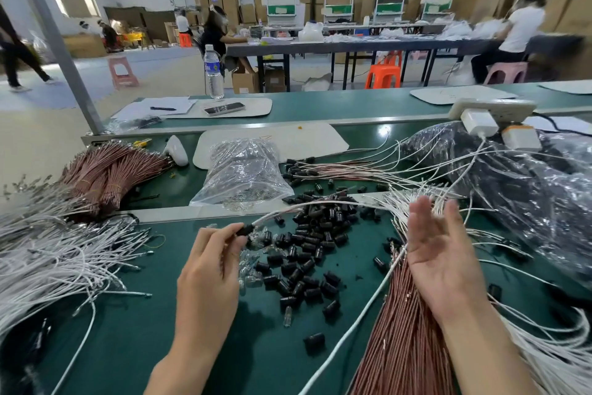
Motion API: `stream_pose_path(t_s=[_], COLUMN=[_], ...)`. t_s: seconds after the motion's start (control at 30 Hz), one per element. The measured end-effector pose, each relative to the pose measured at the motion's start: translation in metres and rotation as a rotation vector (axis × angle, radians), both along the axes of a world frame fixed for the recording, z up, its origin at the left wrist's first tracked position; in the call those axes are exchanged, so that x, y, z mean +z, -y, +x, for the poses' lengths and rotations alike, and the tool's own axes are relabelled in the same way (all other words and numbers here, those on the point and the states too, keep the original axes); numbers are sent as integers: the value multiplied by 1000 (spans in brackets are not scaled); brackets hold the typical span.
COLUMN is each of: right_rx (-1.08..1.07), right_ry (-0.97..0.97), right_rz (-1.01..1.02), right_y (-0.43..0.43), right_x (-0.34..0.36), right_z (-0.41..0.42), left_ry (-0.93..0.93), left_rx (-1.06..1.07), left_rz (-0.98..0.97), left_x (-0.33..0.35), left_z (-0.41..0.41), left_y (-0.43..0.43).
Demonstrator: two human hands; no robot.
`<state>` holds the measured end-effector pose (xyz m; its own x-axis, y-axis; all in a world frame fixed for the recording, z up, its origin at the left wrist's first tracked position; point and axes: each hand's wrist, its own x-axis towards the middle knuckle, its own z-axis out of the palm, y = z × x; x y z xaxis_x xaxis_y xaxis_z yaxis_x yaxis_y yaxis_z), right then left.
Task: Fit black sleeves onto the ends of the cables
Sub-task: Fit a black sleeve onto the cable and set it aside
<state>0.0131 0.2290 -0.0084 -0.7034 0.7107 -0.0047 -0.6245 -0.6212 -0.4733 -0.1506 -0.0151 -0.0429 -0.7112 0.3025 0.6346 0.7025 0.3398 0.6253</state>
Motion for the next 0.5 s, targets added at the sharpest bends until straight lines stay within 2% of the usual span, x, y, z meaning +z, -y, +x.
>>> stream_pose_path(t_s=[0.07, 0.13, 0.2, 0.27, 0.37, 0.5], right_rx=[280, 539, 629, 531, 312, 192], right_ry=[64, 243, 447, 495, 434, 446], right_rz=[231, 526, 722, 685, 629, 611], right_y=[15, 40, 64, 76, 76, 75], right_x=[1, 0, -7, -15, -17, -13], right_z=[-6, -16, -29, -39, -42, -42], left_ry=[12, 29, 7, -34, -43, -26], left_rx=[-42, -70, -106, -151, -208, -249], left_rz=[-18, -29, -44, -83, -122, -107], left_x=[0, -1, -1, -2, -2, -2], left_z=[8, 15, 20, 22, 25, 28], left_y=[-6, -12, -16, -17, -18, -21])
